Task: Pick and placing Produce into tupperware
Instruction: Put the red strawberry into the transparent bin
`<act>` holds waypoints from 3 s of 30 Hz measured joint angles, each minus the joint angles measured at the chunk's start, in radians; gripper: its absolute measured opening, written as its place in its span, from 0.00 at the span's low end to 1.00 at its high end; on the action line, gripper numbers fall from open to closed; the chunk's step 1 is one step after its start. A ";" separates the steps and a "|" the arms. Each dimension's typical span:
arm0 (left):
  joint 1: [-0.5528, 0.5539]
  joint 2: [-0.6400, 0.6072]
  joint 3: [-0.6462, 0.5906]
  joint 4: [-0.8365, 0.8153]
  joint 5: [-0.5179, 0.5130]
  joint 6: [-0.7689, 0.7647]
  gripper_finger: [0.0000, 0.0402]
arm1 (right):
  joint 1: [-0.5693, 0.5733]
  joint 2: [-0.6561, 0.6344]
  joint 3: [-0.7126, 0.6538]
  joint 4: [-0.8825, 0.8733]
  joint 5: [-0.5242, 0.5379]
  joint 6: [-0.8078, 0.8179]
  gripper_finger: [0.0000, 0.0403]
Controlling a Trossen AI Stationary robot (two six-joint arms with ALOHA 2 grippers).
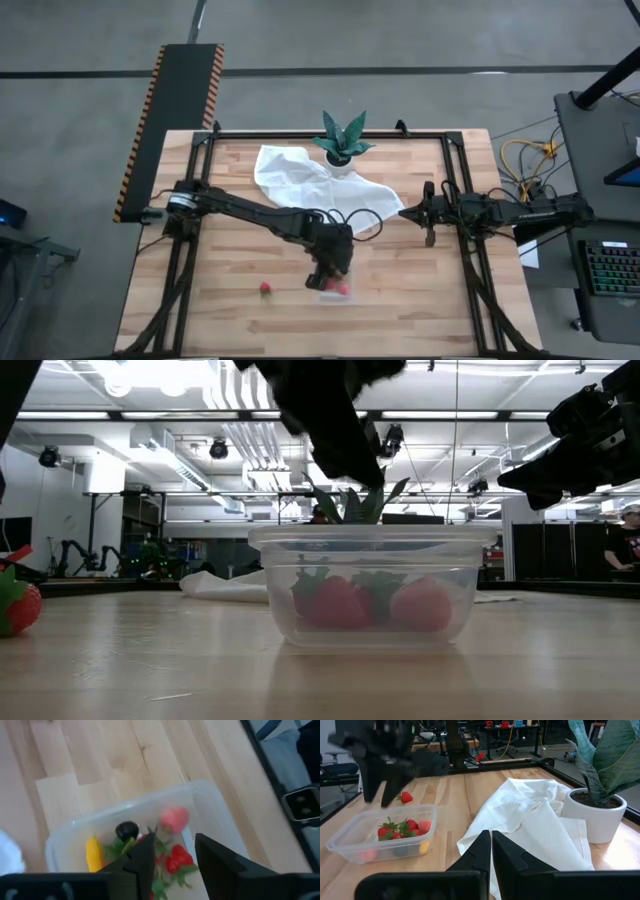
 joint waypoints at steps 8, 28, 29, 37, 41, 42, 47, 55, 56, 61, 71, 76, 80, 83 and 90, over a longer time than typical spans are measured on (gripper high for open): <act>-0.017 -0.181 -0.013 -0.133 -0.002 -0.043 0.32 | 0.000 0.001 0.000 0.000 0.000 0.000 0.02; -0.137 -0.434 -0.371 -0.342 -0.071 -0.840 0.32 | 0.000 0.014 0.000 0.000 0.000 0.019 0.02; -0.146 -0.423 -0.377 -0.346 -0.045 -0.870 0.32 | 0.000 0.014 0.000 0.000 0.000 0.018 0.02; -0.180 -0.372 -0.383 -0.332 0.070 -1.082 0.32 | 0.000 0.013 0.000 0.007 0.000 -0.009 0.02; -0.182 -0.356 -0.400 -0.336 0.089 -1.186 0.32 | 0.000 0.013 0.000 0.007 0.001 -0.011 0.02; -0.182 -0.350 -0.403 -0.338 0.089 -1.207 0.32 | 0.000 0.013 0.000 0.007 0.001 -0.011 0.02; -0.182 -0.322 -0.412 -0.335 0.087 -1.336 0.32 | 0.000 0.013 0.000 0.008 0.001 -0.011 0.02; -0.185 -0.295 -0.409 -0.328 0.085 -1.559 0.32 | 0.000 0.014 0.000 0.009 0.001 -0.004 0.02; -0.185 -0.294 -0.409 -0.316 0.085 -1.587 0.32 | 0.000 0.014 0.000 0.008 0.001 -0.003 0.02; -0.189 -0.275 -0.408 -0.255 0.069 -1.696 0.32 | 0.000 0.014 0.000 0.008 0.001 -0.001 0.02; -0.239 -0.243 -0.397 -0.187 0.118 -1.874 0.32 | 0.000 0.014 0.000 0.002 0.001 0.024 0.02; -0.260 -0.242 -0.404 -0.187 0.114 -1.942 0.32 | 0.000 0.014 0.000 0.001 0.000 0.045 0.02; -0.267 -0.221 -0.407 -0.188 0.110 -1.951 0.32 | 0.000 0.014 0.000 0.000 0.000 0.061 0.02; -0.267 -0.210 -0.410 -0.187 0.111 -1.943 0.32 | 0.000 0.014 0.000 0.000 0.000 0.081 0.02; -0.267 -0.210 -0.423 -0.225 0.090 -1.932 0.32 | 0.000 0.015 0.000 0.000 0.000 0.087 0.02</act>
